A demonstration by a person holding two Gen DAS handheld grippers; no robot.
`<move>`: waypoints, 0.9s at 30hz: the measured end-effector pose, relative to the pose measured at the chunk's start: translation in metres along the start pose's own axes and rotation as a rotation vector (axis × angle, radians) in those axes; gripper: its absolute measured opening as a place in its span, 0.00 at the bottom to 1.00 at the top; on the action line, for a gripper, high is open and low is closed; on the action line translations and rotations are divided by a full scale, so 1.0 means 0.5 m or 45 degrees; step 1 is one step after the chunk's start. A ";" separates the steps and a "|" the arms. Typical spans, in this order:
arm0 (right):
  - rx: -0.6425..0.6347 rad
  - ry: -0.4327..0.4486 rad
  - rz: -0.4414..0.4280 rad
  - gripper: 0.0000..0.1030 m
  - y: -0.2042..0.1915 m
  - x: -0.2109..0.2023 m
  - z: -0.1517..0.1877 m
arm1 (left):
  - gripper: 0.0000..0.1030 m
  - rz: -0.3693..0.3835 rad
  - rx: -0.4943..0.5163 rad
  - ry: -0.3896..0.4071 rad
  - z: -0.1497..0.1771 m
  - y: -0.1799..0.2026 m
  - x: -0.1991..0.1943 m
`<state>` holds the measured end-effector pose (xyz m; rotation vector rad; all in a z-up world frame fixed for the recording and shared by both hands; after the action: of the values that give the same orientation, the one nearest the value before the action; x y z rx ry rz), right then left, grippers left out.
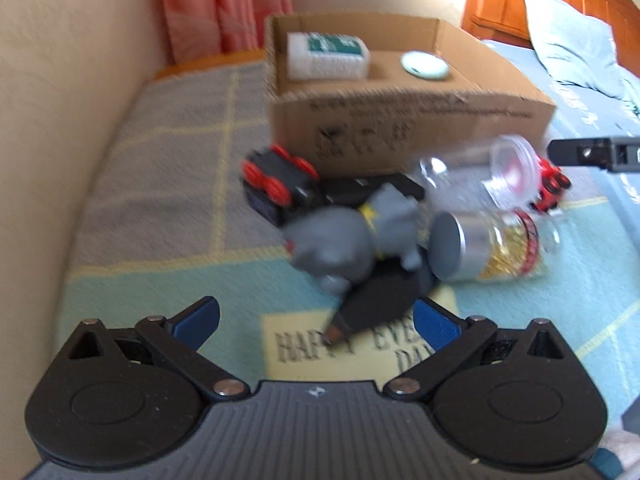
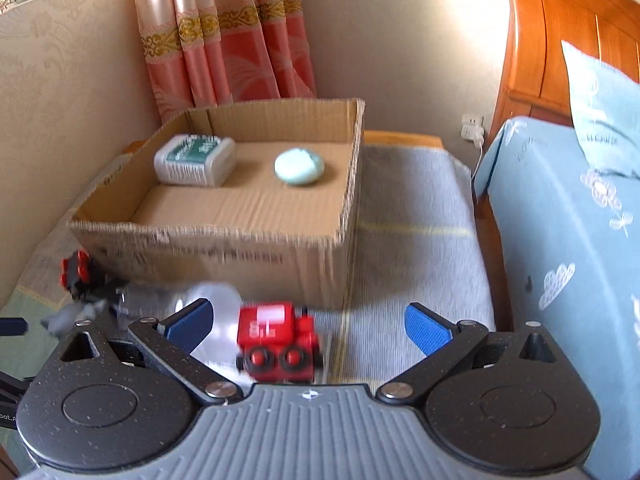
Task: Organize rigid objects
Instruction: 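Move left tool to grey cat figurine while right tool moves to capsule jar, then grasp grey cat figurine with left tool while right tool grasps gold-capsule jar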
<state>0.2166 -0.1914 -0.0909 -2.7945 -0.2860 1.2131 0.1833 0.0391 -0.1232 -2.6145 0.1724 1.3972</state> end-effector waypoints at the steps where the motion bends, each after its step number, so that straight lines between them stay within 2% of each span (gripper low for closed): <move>1: 0.001 -0.007 0.002 1.00 0.000 0.002 0.009 | 0.99 0.007 0.003 -0.007 0.003 0.003 0.005; 8: -0.018 -0.056 -0.039 1.00 -0.020 0.005 0.043 | 0.99 -0.004 0.009 -0.038 0.010 0.004 0.020; 19: -0.143 -0.057 -0.166 1.00 -0.128 0.001 0.027 | 1.00 -0.044 -0.054 -0.063 0.030 -0.039 0.024; 24: -0.267 -0.072 -0.175 1.00 -0.198 0.013 0.025 | 1.00 -0.070 -0.098 -0.064 0.040 -0.065 0.019; 27: -0.331 -0.064 -0.129 1.00 -0.233 0.027 0.026 | 1.00 -0.069 -0.104 -0.046 0.047 -0.074 0.005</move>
<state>0.2003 -0.0747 -0.0921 -2.9218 -0.6238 1.3096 0.1722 0.0802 -0.1347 -2.6356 0.0397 1.4616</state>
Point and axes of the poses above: each gripper's, at about its wrist camera, not at the fingertips, and x roughly the way its jaws point, y to its right, z to its underside, the point moved 5 cm from there along x, roughly the way its jaws point, and after that the axes turned 7 degrees about -z, right-handed, at the moved point
